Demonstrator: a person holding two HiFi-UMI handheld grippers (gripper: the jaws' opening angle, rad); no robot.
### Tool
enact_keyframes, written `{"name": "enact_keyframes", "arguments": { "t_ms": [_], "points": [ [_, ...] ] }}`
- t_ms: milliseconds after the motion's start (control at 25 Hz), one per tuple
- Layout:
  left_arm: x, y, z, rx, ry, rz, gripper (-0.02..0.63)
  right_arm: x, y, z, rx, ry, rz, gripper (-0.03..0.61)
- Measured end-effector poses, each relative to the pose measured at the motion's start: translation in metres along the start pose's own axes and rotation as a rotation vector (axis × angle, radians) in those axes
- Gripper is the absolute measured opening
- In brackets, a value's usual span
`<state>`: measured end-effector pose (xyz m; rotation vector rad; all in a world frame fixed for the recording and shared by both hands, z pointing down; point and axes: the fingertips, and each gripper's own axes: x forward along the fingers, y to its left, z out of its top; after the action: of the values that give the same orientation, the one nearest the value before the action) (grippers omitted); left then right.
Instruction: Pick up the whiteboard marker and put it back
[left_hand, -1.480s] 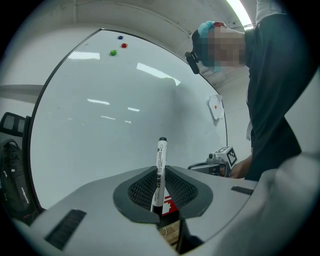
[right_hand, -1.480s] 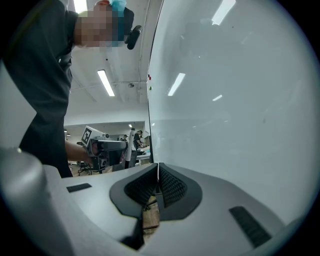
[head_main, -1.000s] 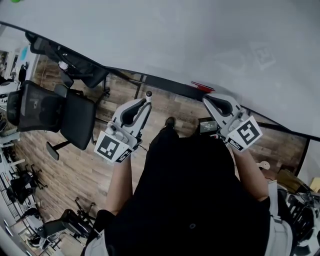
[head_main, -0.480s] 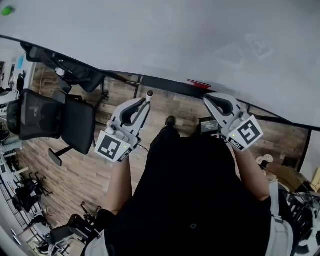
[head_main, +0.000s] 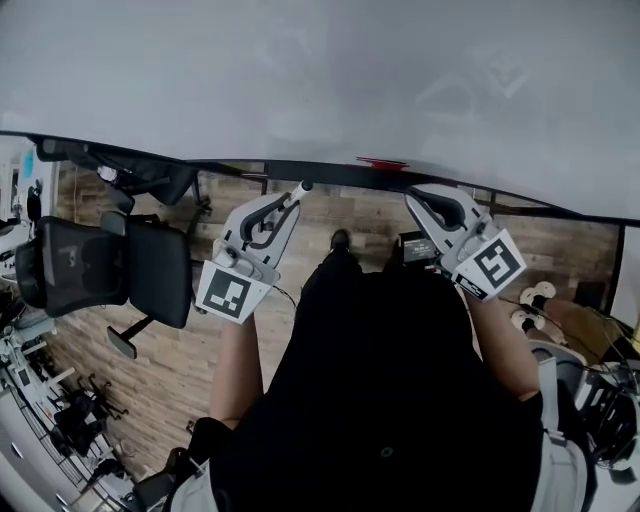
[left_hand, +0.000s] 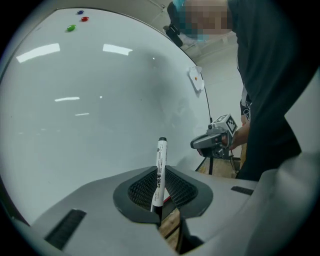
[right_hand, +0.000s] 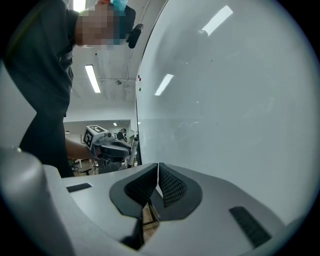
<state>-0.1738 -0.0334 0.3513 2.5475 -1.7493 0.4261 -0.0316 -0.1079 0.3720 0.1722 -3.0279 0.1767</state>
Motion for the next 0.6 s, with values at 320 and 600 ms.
{"name": "enact_keyframes", "arguments": {
  "t_ms": [320,600],
  "points": [
    [0.042,-0.018,-0.013,0.216,0.117,-0.129,0.061,-0.033,-0.014,-0.009,0.013,0.0,-0.116,0.02],
    [0.074,-0.011,-0.054,0.323,0.21,-0.2,0.061,-0.045,-0.026,-0.014,0.059,0.0,-0.245,0.02]
  ]
}}
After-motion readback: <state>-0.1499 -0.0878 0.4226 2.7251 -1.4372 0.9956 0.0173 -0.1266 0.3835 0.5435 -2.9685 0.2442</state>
